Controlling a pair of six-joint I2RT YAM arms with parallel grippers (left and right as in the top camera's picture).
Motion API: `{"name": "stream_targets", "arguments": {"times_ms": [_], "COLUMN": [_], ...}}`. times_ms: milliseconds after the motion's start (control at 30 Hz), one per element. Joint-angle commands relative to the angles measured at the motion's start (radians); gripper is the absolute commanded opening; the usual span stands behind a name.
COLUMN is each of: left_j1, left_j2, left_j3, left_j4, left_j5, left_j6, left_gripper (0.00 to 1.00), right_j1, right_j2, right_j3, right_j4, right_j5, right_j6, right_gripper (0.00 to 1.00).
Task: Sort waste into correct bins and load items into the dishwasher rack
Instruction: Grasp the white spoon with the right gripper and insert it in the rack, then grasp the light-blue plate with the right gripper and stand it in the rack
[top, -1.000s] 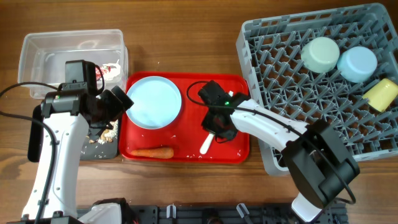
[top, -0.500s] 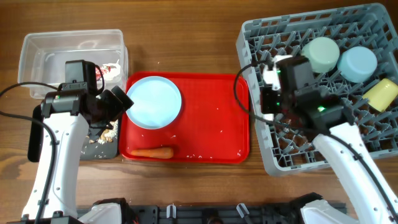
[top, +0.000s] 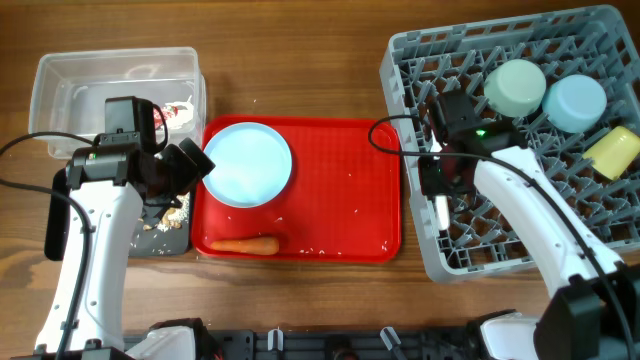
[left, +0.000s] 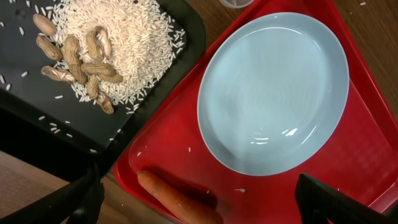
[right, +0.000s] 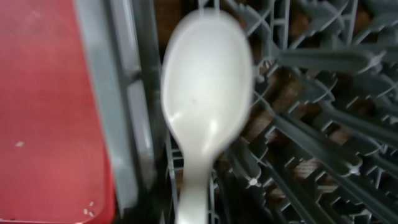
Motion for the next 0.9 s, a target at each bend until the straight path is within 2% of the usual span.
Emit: {"name": "stream_targets", "arguments": {"times_ms": [0,67,100,167,200,267,400,533,600,700,733,767,833,867], "left_j1": [0.004,0.004,0.004,0.004,0.004,0.004,0.004,0.004,0.004,0.004,0.004,0.004,0.004,0.004], "left_j2": [-0.014,-0.014,-0.014,-0.014,-0.014,-0.014,-0.014,-0.014,-0.014,-0.014,-0.014,-0.014,-0.014,-0.014], "left_j3": [0.005,0.005,0.005,0.005,0.005,0.005,0.005,0.005,0.005,0.005,0.005,0.005,0.005,0.005], "left_j4": [0.0,-0.001,0.0,0.0,0.0,0.0,0.0,0.0,0.0,0.0,0.0,0.0,0.0,0.0], "left_j5": [0.002,0.001,0.002,0.002,0.002,0.001,0.001,0.001,0.001,0.001,0.001,0.001,0.001,0.001], "left_j6": [0.002,0.002,0.002,0.002,0.002,0.002,0.002,0.002,0.002,0.002,0.002,0.002,0.002,0.002], "left_gripper": [1.0,1.0,1.0,1.0,1.0,1.0,1.0,1.0,1.0,1.0,1.0,1.0,1.0,1.0], "right_j1": [-0.002,-0.002,-0.002,0.021,0.052,0.137,0.277,0.408,0.436,0.47,0.472,0.472,0.472,0.472], "right_j2": [-0.086,-0.105,-0.108,-0.108,-0.103,-0.068,0.086,0.332,0.398,0.496,0.517,0.533,0.539,0.539], "right_j3": [0.104,0.133,0.143,0.149,0.149,0.149,0.149,0.149,0.149,0.149,0.149,0.149,0.149,0.153], "right_j4": [0.012,0.051,0.085,0.198,0.268,0.38,0.489,0.636,0.682,0.746,0.748,0.744,0.71,0.686], "right_j5": [-0.079,-0.153,-0.229,-0.418,-0.448,-0.438,-0.396,-0.323,-0.293,-0.209,-0.177,-0.146,-0.063,-0.032], "right_j6": [-0.029,-0.046,-0.058,-0.06,-0.056,-0.041,0.091,0.238,0.282,0.348,0.373,0.402,0.454,0.475], "right_gripper": [1.0,0.99,0.95,0.92,0.92,0.93,0.92,0.86,0.81,0.79,0.76,0.66,0.41,0.38]}}
